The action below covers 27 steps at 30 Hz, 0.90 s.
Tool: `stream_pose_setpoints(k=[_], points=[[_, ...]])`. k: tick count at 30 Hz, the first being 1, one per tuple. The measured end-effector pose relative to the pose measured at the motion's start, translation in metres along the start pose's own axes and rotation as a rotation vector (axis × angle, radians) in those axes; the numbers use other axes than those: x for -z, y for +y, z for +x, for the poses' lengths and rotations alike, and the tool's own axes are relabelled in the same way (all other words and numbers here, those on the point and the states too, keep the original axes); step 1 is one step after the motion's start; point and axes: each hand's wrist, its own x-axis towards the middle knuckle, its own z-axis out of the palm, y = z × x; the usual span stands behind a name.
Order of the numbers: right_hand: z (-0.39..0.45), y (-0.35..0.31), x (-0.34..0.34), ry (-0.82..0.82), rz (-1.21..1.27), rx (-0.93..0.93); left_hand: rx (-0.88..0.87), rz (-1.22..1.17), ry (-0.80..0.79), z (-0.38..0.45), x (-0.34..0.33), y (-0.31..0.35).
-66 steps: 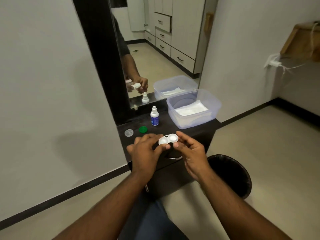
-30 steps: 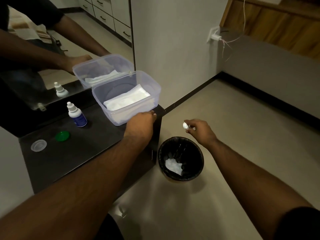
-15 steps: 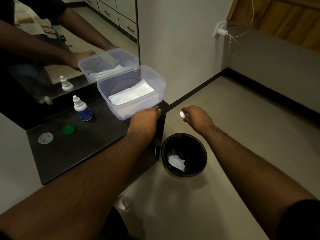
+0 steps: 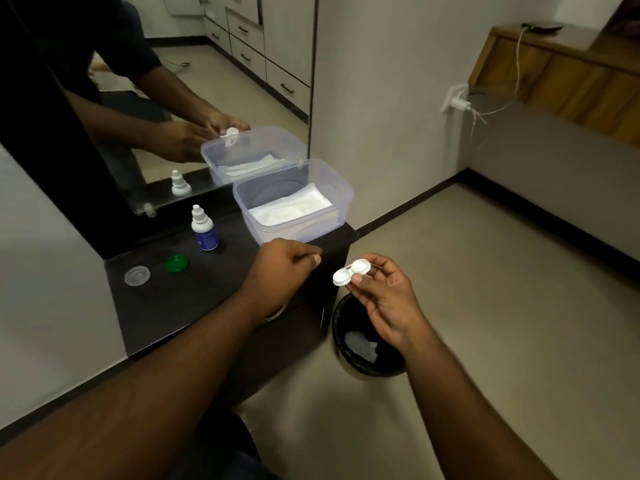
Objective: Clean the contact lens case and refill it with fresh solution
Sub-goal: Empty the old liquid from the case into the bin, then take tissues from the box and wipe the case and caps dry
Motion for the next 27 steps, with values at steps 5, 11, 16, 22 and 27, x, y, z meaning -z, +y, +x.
stream_pose_setpoints(k=[5,11,16,22,27], points=[[-0.023,0.014,-0.060,-0.200,-0.137,0.090,0.366,-0.388,-0.057,-0.018,0.051,-0.010],[-0.029,0.036,-0.110,-0.369,-0.333,0.157,0.503,-0.518,-0.116,-0.046,0.099,-0.019],[-0.034,0.038,-0.130,-0.387,-0.518,0.167,0.524,-0.499,-0.013,-0.058,0.114,-0.037],[-0.001,-0.040,-0.133,-0.143,-0.878,0.446,0.609,-0.533,0.096,-0.058,0.121,-0.050],[0.056,-0.089,-0.153,-0.362,-1.305,0.350,0.628,-0.531,0.135,-0.055,0.117,-0.050]])
